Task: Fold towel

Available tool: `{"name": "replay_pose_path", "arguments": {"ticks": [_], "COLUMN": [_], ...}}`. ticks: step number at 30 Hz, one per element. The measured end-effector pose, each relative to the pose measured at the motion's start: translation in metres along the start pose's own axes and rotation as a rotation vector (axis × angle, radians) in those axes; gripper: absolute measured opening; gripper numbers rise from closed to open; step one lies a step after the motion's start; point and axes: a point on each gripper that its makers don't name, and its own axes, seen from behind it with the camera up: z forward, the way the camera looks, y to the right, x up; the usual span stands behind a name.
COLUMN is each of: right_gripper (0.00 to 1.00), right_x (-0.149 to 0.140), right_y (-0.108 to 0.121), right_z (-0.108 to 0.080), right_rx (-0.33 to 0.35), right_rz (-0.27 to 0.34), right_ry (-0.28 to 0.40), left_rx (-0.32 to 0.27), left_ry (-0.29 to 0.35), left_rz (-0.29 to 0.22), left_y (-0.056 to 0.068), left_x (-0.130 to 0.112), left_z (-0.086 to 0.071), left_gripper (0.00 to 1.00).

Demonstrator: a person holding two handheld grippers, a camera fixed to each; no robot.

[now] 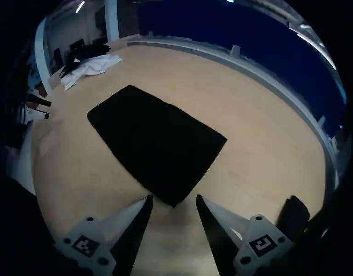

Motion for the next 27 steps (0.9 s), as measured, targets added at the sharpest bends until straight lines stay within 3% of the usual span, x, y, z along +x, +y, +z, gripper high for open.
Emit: {"name": "replay_pose_path", "arguments": {"ticks": [4, 10, 16, 27], "right_gripper": [0.58, 0.29, 0.14, 0.08], "right_x": [-0.004, -0.005, -0.005, 0.01], "right_y": [-0.003, -0.002, -0.006, -0.003], "right_z": [0.003, 0.004, 0.004, 0.001], "right_rx": [0.018, 0.009, 0.025, 0.019], "right_rz": [-0.006, -0.017, -0.021, -0.033], "right_ry": [-0.022, -0.036, -0.047, -0.027], "left_rx": [0.006, 0.009, 0.003, -0.002], "left_ry": [-0.004, -0.01, -0.01, -0.006], "left_rz": [-0.015, -0.024, -0.025, -0.028], "left_y": [-0.003, -0.007, -0.007, -0.009], "left_x": [-0.006, -0.012, -0.011, -0.007], "left_z": [-0.004, -0.005, -0.004, -0.01], "left_gripper": [0.93, 0.93, 0.93, 0.93]}}
